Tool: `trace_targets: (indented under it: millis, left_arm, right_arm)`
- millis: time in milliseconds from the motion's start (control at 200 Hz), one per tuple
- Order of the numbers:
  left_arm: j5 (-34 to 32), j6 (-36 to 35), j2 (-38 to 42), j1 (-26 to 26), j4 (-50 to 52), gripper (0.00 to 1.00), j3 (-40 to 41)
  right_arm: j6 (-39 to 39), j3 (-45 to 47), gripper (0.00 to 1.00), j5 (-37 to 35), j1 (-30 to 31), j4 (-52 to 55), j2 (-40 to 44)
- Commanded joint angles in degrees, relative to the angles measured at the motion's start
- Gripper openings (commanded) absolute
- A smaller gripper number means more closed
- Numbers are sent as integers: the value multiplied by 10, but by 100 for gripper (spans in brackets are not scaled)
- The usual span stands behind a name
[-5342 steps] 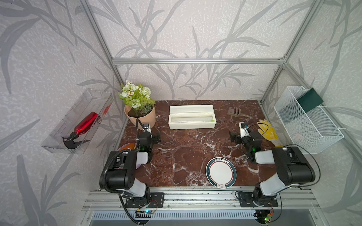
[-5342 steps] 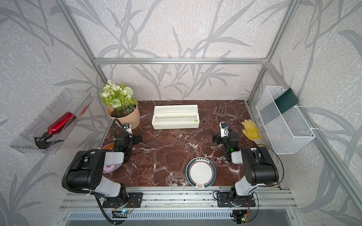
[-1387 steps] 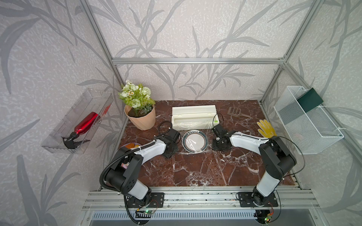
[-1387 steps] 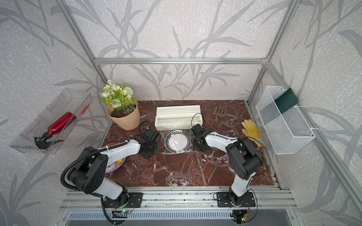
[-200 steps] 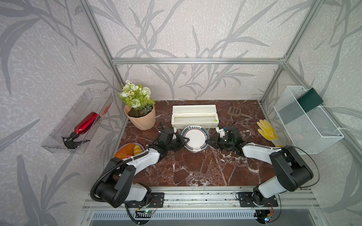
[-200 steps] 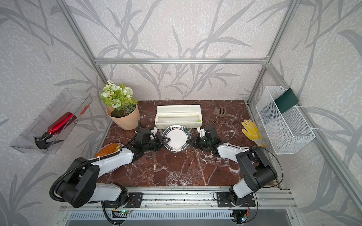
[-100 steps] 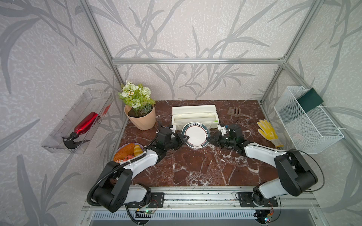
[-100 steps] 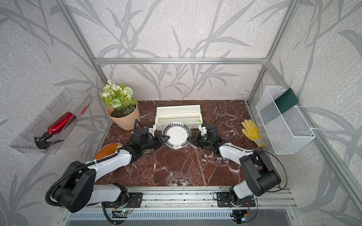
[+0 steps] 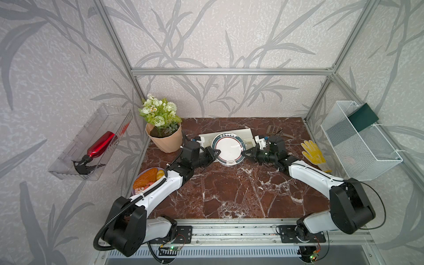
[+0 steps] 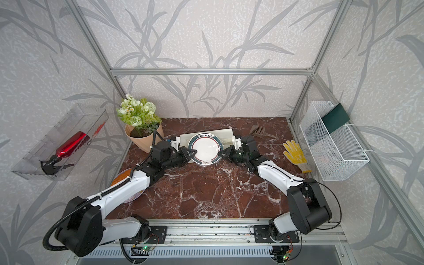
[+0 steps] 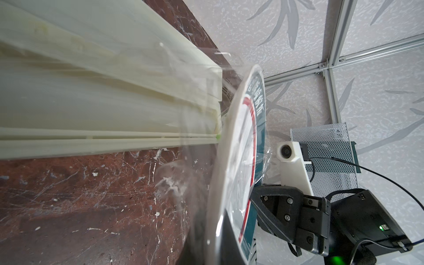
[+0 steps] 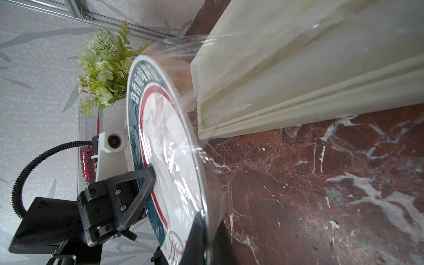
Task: Wrap the plate with plastic wrap
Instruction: Cover the plate with plastic wrap.
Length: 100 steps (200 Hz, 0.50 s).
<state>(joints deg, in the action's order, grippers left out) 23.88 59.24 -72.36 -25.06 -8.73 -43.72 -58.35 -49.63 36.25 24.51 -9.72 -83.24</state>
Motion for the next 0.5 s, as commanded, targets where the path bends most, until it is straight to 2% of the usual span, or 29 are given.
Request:
trace_targets:
  millis: [0, 230, 495]
  left_arm:
    - [-13, -77, 10, -9, 3, 0, -40]
    - [-47, -118, -8, -6, 44, 0, -93]
    - [-41, -154, -30, 3, 59, 0, -141]
  right_arm:
    - [68, -39, 0, -3, 11, -7, 14]
    - [87, -74, 0, -22, 10, 6, -4]
    - [117, -129, 0, -35, 8, 38, -17]
